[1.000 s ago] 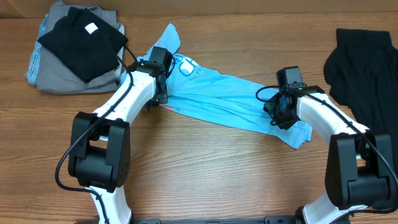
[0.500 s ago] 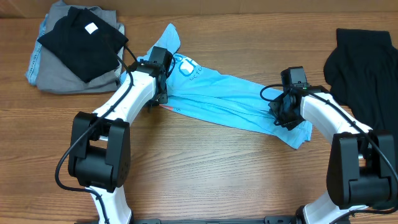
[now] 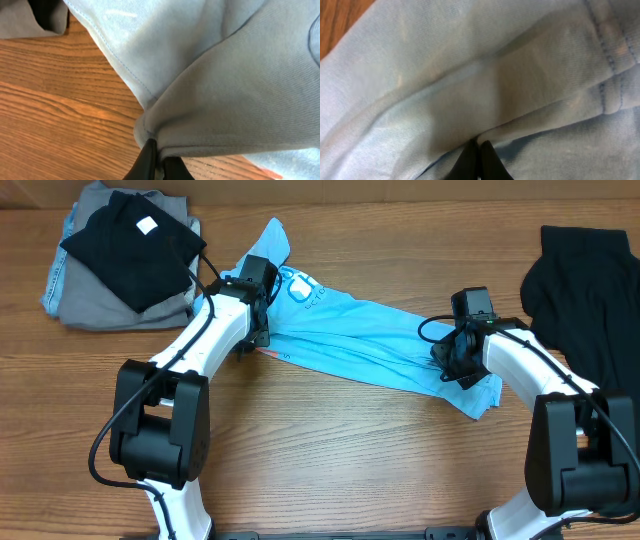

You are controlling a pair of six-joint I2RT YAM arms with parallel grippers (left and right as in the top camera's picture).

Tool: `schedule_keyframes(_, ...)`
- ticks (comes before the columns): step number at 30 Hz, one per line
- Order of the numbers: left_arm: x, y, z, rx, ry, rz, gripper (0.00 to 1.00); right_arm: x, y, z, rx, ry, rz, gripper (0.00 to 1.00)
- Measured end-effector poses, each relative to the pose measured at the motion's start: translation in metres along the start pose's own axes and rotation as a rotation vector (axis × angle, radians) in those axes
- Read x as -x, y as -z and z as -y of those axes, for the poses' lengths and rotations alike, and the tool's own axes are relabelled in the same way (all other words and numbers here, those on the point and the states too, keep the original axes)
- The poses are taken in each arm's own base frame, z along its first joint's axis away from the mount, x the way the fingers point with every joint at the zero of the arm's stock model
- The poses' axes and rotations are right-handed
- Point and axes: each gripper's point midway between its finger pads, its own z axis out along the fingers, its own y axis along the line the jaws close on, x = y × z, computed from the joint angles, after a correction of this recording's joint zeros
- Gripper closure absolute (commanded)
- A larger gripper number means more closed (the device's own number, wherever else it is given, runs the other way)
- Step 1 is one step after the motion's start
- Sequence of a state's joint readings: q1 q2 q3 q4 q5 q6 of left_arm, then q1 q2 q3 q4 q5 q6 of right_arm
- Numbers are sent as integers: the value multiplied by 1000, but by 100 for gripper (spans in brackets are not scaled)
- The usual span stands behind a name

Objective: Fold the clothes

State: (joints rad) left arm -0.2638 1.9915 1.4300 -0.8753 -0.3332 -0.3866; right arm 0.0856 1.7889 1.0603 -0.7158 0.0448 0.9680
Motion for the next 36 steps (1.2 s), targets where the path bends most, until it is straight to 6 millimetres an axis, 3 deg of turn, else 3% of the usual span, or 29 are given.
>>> schedule_keyframes(4,-2,6,-3,1,-1,-4,96,-2,5,4,-12,0,-5,96)
schedule_keyframes(6,3,18,-5,-12,11,28,96,0,16,5,-2,0,10,96)
schedule_keyframes(12,22,84,-23,-75,69,184,96,3,67,6,72,-3,67,96)
schedule_keyframes(16,25,117,-33,-104,96,255,96,2,93,12,99,-6,99,96)
schedule_keyframes(28,18,155,-50,-130,119,317,96,4,157,27,214,-18,212,96)
schedule_keyframes(31,17,184,-62,-159,146,390,96,4,181,35,262,-26,263,96)
schedule_keyframes(33,15,215,-74,-191,174,467,96,2,195,40,281,-29,283,96)
schedule_keyframes(36,14,267,-92,-247,221,601,96,5,232,39,360,-21,339,96)
